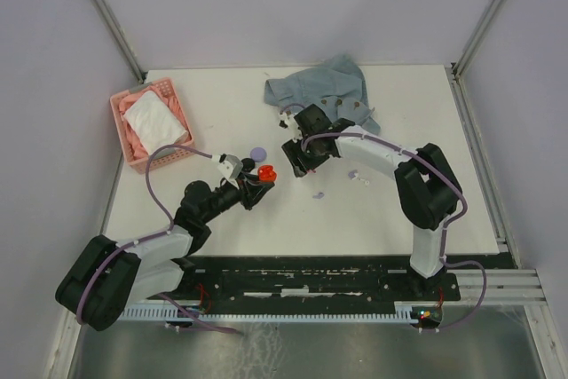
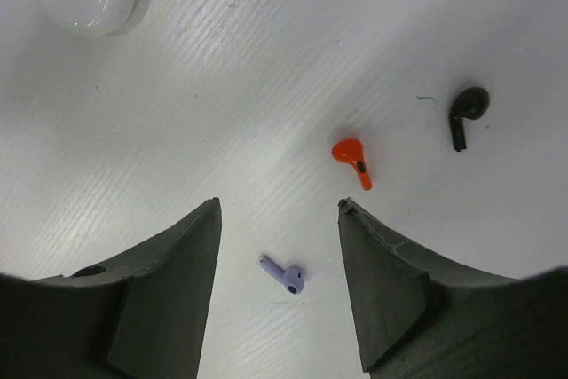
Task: Insert the wireless bluetooth earbuds into the charging case
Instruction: Pick up the earbud from the center of the board.
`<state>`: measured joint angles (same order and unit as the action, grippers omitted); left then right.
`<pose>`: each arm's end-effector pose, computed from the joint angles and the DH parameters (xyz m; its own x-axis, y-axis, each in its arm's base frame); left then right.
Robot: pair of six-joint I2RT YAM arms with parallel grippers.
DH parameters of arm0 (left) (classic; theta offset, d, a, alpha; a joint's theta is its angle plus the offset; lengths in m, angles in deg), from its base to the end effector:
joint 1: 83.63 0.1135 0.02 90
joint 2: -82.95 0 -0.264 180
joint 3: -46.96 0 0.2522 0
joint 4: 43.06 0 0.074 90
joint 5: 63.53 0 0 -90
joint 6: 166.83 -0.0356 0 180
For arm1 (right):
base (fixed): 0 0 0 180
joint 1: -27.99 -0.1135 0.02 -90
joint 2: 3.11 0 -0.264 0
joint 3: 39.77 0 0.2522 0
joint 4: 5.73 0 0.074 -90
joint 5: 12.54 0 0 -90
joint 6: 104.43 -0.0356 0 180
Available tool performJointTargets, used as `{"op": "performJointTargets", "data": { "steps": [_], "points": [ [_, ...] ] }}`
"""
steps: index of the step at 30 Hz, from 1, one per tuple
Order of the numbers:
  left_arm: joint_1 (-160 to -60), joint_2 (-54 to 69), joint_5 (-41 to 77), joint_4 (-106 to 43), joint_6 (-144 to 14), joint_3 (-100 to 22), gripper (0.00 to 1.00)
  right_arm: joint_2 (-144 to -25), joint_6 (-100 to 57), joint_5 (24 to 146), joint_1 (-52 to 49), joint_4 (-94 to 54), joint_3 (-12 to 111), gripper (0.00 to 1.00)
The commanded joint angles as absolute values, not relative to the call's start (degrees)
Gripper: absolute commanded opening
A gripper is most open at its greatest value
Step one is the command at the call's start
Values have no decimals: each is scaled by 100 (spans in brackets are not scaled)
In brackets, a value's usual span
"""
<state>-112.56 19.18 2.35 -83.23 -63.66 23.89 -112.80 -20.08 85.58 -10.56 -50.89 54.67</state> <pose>0.1689 -0.1100 0.1849 -0.1900 -0.1326 -0.9728 0.7763 0.5863 -0.2315 0.3146 0.2571 0.2007 -0.7429 -0.4673 -0.4793 -0.6013 0.7806 0.1708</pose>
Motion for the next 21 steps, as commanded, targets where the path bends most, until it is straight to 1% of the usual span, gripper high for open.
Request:
{"op": "performJointTargets", "data": {
  "steps": [1,8,15,21],
  "points": [
    [-11229,1910,156,-8669,-6422,2335,3,-11430,-1521,7903,-1073,-5633,6084,62],
    [-11230,1897,102,-8706,-6435,2335,3,-11896,-1175,7773,-1073,-6025,6630,58],
    [-11233,1855,65,-8726,-6440,2328,3,-12351,-1033,7768,-1073,-6243,7000,56],
    [-11230,1835,56,-8715,-6451,2318,3,-12643,-999,7683,-1073,-6291,7144,51]
  ]
}}
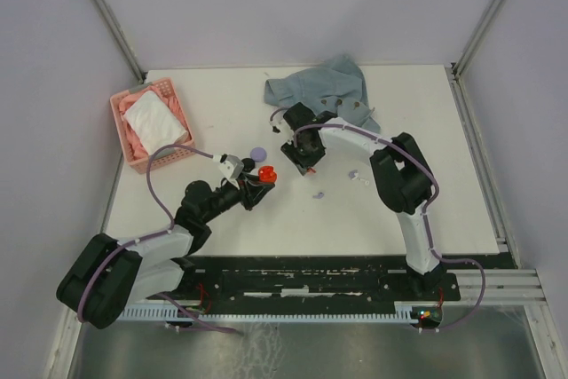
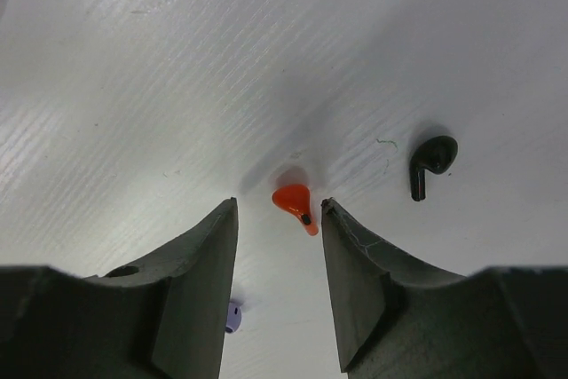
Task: Insert the wireless bluetooth earbuds into the charging case
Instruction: Pick up the earbud from the center of the board.
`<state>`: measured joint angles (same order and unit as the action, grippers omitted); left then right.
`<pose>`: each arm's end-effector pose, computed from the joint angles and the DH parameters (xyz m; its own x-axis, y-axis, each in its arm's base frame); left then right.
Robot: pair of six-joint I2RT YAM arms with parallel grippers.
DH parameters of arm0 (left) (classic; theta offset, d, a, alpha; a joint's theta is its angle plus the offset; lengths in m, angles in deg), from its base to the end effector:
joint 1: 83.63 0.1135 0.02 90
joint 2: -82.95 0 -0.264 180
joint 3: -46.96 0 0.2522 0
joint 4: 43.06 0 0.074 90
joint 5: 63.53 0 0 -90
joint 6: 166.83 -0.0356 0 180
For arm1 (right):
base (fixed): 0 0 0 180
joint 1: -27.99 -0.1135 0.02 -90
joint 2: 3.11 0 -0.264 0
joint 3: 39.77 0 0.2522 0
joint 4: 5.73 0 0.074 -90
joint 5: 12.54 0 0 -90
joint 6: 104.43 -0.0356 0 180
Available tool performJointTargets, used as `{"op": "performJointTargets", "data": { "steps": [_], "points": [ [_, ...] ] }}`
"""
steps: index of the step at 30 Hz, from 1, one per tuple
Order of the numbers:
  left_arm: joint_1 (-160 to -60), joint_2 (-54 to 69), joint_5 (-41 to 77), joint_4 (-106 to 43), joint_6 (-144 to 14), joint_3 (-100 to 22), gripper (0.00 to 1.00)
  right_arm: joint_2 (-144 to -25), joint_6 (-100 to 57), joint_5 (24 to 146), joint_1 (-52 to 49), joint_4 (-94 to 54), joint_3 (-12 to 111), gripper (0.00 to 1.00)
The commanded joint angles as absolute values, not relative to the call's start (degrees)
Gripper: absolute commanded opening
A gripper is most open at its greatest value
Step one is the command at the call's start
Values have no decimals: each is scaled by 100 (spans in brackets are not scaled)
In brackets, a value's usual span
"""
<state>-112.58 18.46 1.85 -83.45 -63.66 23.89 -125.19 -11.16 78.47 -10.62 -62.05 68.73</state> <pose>0.1694 -0.1106 0.1830 -0.1986 -0.1268 -0.9718 0.7798 0.5802 -0.2351 0.3458 0.2769 0.1751 -0.6968 -0.6294 -0.3440 -0.6695 0.7428 -0.0031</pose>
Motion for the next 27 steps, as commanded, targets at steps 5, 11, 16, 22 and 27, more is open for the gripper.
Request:
{"op": "performJointTargets", "data": {
  "steps": [5,11,16,22,27],
  "points": [
    [-11232,1817,-2,-8732,-6452,2317,3,-12820,-978,7579,-1069,-6278,7170,45],
    [-11228,1765,-54,-8785,-6426,2311,3,-12832,-973,7521,-1070,-6283,7143,30],
    [-11230,1739,-86,-9043,-6426,2377,3,-12346,-1086,7491,-1069,-6011,6790,20],
    [-11251,1570,-287,-9716,-6513,2510,3,-11346,-1425,7456,-1081,-5656,6205,15],
    [-11341,1566,-338,-9942,-6823,2498,3,-10315,-1682,7477,-1164,-5375,5625,14]
  ]
}}
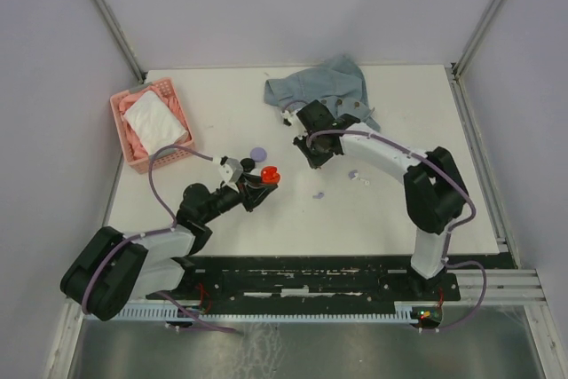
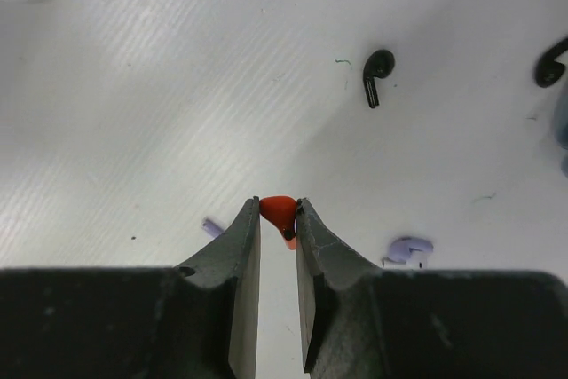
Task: Insert the wireless bluetooth earbuds into the charging case
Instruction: Pick up the earbud from the center of the board, then place the earbud in the charging case.
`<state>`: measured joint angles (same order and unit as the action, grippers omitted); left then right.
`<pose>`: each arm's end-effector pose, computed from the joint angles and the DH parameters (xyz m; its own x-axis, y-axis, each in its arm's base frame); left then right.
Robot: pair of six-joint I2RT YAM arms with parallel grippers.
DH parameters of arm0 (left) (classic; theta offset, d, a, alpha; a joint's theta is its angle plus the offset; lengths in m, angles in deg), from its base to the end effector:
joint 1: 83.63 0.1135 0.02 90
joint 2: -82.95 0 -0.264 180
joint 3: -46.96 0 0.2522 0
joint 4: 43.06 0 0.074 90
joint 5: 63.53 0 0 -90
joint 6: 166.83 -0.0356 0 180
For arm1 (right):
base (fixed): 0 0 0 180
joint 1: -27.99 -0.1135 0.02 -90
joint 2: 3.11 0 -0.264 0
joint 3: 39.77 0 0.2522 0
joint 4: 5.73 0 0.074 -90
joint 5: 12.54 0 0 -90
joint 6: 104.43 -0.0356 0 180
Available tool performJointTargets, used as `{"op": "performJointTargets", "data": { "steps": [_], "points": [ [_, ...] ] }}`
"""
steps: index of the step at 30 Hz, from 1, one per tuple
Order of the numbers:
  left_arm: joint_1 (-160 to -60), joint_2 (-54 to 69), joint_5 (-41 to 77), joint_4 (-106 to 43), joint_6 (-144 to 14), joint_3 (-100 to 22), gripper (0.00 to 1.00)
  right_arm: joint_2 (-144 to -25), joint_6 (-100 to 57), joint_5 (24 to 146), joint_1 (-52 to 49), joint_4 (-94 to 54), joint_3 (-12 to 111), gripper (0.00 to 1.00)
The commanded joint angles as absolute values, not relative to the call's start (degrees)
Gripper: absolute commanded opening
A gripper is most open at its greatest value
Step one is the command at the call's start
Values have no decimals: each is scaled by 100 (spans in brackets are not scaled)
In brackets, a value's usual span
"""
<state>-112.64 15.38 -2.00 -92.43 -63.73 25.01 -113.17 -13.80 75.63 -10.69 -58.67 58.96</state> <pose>0.1673 -0.1122 0.1842 -0.1352 -0.1529 -0.9790 0.8334 0.5169 -0.1958 0.3172 0.2525 0.2132 -0.6965 -0.5716 -0.4338 -0.6215 0.7827 -0.0335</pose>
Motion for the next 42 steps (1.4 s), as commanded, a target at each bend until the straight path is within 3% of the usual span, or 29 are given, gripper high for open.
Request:
{"op": "performJointTargets", "data": {
  "steps": [1,18,28,42],
  "points": [
    [-11385,1603,-307,-9929,-6898,2489,3,-10114,-1728,7449,-1204,-5277,5503,14],
    [-11813,2014,-32,-9946,-7651,2324,3,-7148,-3060,7433,-2475,-3496,3930,13],
    [-12129,2233,52,-9809,-7691,2146,3,-6837,-3328,7421,-3139,-2226,3245,12],
    [-12265,2398,105,-9684,-7657,2109,3,-7037,-3248,7067,-3567,-1780,3035,12]
  ]
}}
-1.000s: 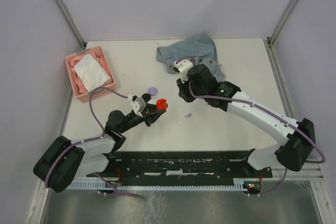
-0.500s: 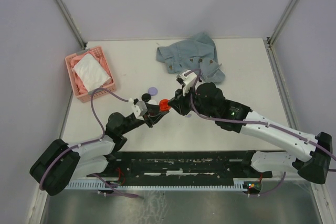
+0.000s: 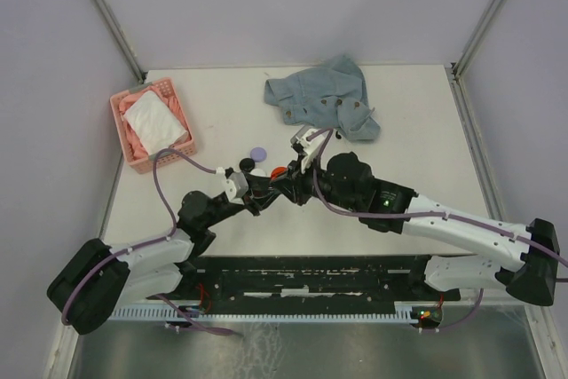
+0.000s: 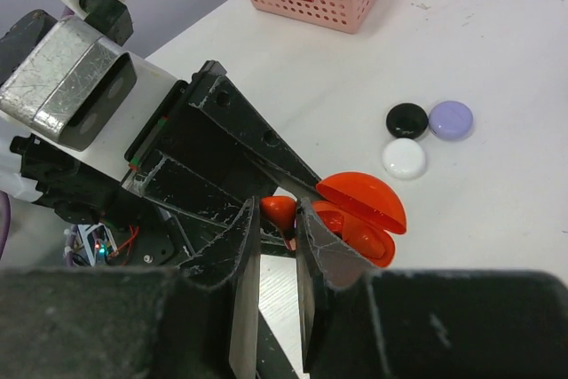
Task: Insert the wireless bluetooth earbuds into the charging case
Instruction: Place the earbud in the charging case.
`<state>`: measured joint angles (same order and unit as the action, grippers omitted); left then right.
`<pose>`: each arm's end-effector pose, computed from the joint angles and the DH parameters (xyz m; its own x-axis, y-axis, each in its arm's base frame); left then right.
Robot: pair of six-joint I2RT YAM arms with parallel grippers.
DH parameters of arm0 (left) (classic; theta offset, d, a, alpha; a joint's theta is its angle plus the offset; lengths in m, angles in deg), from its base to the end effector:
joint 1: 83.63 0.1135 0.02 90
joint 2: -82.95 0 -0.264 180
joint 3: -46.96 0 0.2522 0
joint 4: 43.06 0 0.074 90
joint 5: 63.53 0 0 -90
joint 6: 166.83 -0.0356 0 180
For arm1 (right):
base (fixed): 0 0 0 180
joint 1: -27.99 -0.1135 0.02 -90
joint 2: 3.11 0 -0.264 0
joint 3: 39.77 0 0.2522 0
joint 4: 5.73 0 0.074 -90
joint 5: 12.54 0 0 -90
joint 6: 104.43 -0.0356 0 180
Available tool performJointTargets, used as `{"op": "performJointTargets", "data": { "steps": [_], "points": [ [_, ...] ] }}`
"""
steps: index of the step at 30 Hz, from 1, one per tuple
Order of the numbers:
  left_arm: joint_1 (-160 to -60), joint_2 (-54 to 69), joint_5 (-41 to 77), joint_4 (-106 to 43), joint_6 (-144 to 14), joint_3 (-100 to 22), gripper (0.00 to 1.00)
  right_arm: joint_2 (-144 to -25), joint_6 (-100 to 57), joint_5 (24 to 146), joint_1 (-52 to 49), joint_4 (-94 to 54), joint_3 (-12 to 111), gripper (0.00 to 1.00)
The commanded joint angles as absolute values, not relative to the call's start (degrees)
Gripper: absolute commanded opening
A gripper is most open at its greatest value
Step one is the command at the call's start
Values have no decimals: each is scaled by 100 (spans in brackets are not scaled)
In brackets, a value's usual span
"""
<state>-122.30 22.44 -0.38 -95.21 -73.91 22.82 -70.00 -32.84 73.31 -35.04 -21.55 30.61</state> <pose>0.1421 -0.1343 0.2225 0.1664 -0.1914 -0.9673 0.9065 0.4158 0.0736 0.1271 0.2440 0.3483 -0.3625 -0.0178 -0.9318 -0.7824 0.5491 0.2939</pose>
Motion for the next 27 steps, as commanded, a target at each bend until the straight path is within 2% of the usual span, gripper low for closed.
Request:
{"op": "performJointTargets", "data": {
  "steps": [1,27],
  "points": [
    [-12265,2412,111,-9675,-7652,2107,3,-7049,-3233,7047,-3569,-1800,3043,12],
    [-12270,2313,-39,-9651,-7407,2067,3,-7040,-3064,6681,-3595,-1471,2714,13]
  ]
}}
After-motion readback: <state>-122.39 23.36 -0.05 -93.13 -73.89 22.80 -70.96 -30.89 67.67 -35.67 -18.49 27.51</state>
